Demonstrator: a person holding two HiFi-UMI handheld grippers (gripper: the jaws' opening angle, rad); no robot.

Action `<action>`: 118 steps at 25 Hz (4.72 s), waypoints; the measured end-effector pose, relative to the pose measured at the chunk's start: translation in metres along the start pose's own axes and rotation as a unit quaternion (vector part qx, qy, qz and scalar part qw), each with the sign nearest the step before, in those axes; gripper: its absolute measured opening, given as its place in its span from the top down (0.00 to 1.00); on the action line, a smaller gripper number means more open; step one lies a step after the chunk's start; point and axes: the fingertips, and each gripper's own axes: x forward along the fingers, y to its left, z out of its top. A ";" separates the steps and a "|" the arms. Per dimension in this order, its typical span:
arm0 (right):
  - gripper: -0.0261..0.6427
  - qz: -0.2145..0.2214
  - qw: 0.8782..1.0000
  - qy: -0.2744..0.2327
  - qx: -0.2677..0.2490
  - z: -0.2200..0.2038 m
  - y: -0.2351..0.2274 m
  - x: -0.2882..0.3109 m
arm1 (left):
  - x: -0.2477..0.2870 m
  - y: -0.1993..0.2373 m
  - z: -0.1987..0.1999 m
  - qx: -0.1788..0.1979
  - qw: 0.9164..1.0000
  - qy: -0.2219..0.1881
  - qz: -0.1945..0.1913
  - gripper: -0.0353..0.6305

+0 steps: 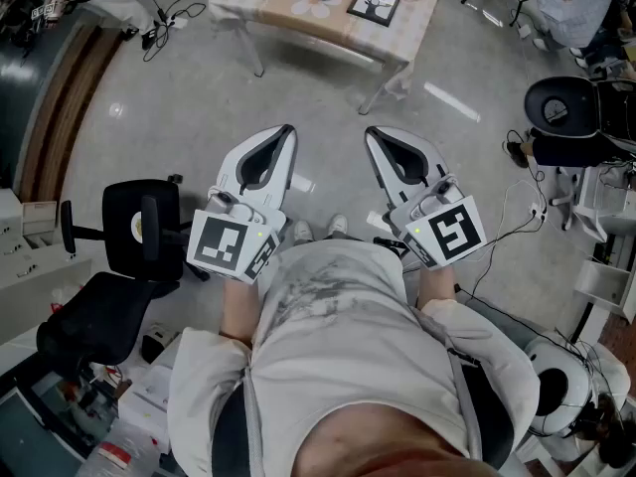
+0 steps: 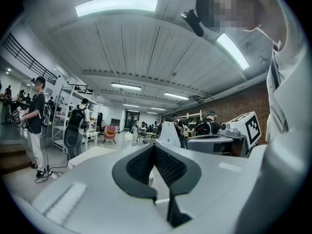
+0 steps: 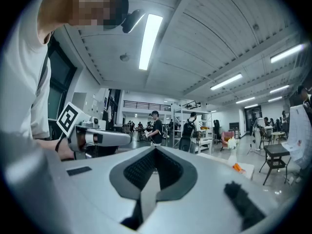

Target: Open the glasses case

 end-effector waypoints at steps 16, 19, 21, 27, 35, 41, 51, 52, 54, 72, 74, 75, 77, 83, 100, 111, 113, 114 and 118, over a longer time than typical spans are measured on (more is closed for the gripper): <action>0.94 -0.018 1.000 -0.019 0.016 0.000 -0.015 -0.027 | 0.003 -0.024 -0.003 -0.001 1.000 0.003 0.010 0.94; 0.94 -0.016 1.000 -0.012 0.012 -0.004 -0.027 -0.029 | 0.014 -0.026 -0.005 -0.008 1.000 0.003 0.021 0.94; 0.94 -0.013 1.000 -0.007 0.007 -0.007 -0.030 -0.030 | 0.017 -0.028 -0.007 -0.008 1.000 0.006 0.025 0.94; 0.94 -0.013 1.000 -0.011 0.003 -0.013 -0.041 -0.030 | 0.031 -0.029 -0.012 -0.005 1.000 0.010 0.029 0.94; 0.94 -0.021 1.000 -0.007 -0.006 -0.011 -0.048 0.001 | 0.042 0.004 -0.014 -0.009 1.000 0.010 0.025 0.94; 0.94 -0.026 0.999 0.014 -0.015 -0.021 -0.068 0.042 | 0.075 0.037 -0.015 -0.002 1.000 0.009 0.012 0.94; 0.94 -0.051 0.998 0.025 -0.016 -0.023 -0.092 0.099 | 0.108 0.092 -0.016 -0.004 1.000 0.010 -0.010 0.94; 0.94 -0.053 0.998 0.025 -0.016 -0.023 -0.094 0.103 | 0.111 0.096 -0.016 -0.004 1.000 0.009 -0.010 0.94; 0.94 -0.055 0.998 0.026 -0.015 -0.021 -0.096 0.112 | 0.116 0.104 -0.016 -0.006 1.000 0.008 -0.012 0.94; 0.94 -0.023 0.999 0.036 -0.011 -0.025 -0.151 0.175 | 0.173 0.156 -0.017 -0.017 1.000 0.011 0.015 0.94; 0.94 -0.020 0.999 0.032 -0.012 -0.021 -0.166 0.181 | 0.186 0.160 -0.013 -0.014 1.000 0.010 0.018 0.94; 0.94 -0.018 0.999 0.031 -0.013 -0.020 -0.173 0.183 | 0.193 0.161 -0.011 -0.012 1.000 0.009 0.019 0.94; 0.94 -0.013 0.999 0.029 -0.012 -0.018 -0.186 0.185 | 0.207 0.162 -0.006 -0.008 1.000 0.008 0.022 0.94; 0.94 0.001 1.000 0.023 -0.008 -0.018 -0.222 0.184 | 0.243 0.153 0.001 0.003 0.999 0.009 0.033 0.94; 0.94 0.017 1.000 0.019 0.004 -0.018 -0.281 0.204 | 0.301 0.167 0.008 0.002 0.999 0.013 0.048 0.94; 0.94 -0.004 0.999 0.033 0.005 -0.023 -0.327 0.265 | 0.358 0.222 0.005 -0.002 0.999 0.022 0.023 0.94; 0.94 -0.009 0.999 0.035 0.006 -0.024 -0.335 0.278 | 0.368 0.234 0.004 -0.004 1.000 0.023 0.018 0.94; 0.94 -0.011 0.999 0.037 0.006 -0.025 -0.339 0.284 | 0.373 0.239 0.004 -0.004 1.000 0.023 0.015 0.94; 0.94 -0.018 0.999 0.045 0.005 -0.024 -0.350 0.310 | 0.387 0.264 0.007 -0.008 1.000 0.022 0.008 0.94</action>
